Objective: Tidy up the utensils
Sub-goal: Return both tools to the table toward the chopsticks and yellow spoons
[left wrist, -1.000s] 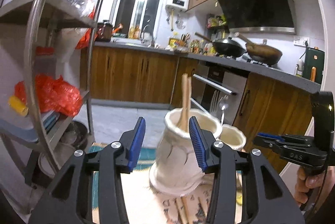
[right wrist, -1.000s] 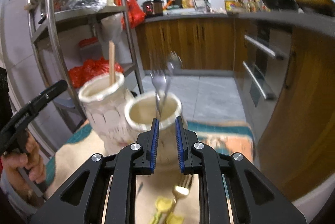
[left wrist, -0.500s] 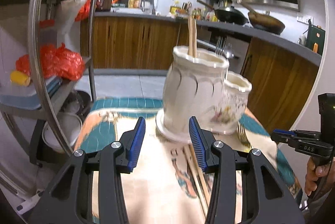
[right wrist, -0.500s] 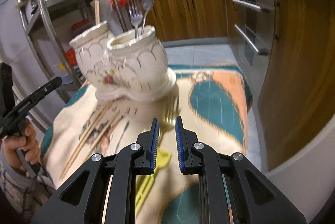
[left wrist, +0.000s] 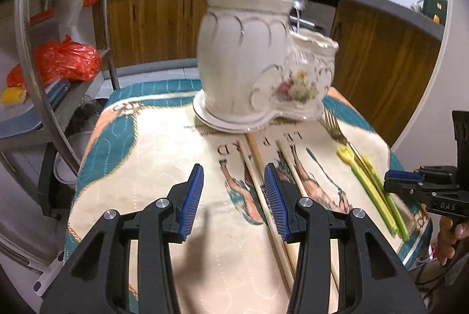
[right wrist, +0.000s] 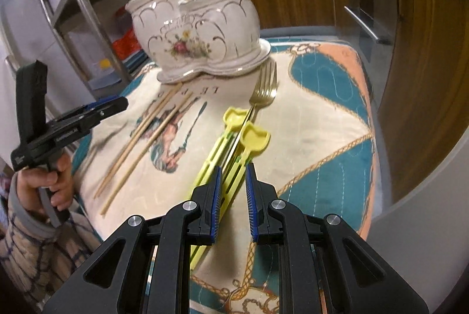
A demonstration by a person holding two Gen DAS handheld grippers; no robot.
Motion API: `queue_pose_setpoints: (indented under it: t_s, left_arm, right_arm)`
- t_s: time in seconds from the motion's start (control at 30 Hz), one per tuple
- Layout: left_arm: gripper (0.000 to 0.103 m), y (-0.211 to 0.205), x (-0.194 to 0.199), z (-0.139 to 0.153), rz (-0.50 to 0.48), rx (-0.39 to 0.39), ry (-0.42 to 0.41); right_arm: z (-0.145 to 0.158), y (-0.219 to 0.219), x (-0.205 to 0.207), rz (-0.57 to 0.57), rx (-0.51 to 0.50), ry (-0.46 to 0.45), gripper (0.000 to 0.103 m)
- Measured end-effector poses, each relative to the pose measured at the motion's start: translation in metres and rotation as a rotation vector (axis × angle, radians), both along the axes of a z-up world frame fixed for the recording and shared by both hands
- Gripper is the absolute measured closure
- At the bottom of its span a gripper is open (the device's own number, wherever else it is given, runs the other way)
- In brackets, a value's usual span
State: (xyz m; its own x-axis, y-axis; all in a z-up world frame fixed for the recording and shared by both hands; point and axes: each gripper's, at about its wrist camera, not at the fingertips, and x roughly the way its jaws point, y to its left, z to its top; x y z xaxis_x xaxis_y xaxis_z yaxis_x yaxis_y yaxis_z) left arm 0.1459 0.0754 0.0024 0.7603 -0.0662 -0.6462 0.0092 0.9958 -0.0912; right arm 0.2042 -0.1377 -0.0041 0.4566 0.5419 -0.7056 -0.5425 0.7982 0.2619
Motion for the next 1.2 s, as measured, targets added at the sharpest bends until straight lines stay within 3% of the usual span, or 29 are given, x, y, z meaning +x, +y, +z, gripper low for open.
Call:
queue_pose_setpoints:
  t_s: [0.6,0.93,1.2]
  left_arm:
    - [0.06,-0.011,0.01,-0.021,-0.043,0.083,0.124]
    - [0.06,-0.006,0.009,-0.021,-0.063,0.119,0.152]
    - [0.06,-0.005,0.016,-0.02,-0.088,0.141,0.197]
  right_arm:
    - [-0.001,0.005,0.006,0.024,-0.127,-0.017,0.083]
    - [0.009,0.034,0.024,0.119,-0.422,0.039,0.082]
    - [0.011,0.056,0.035,0.145,-0.575,0.105,0.077]
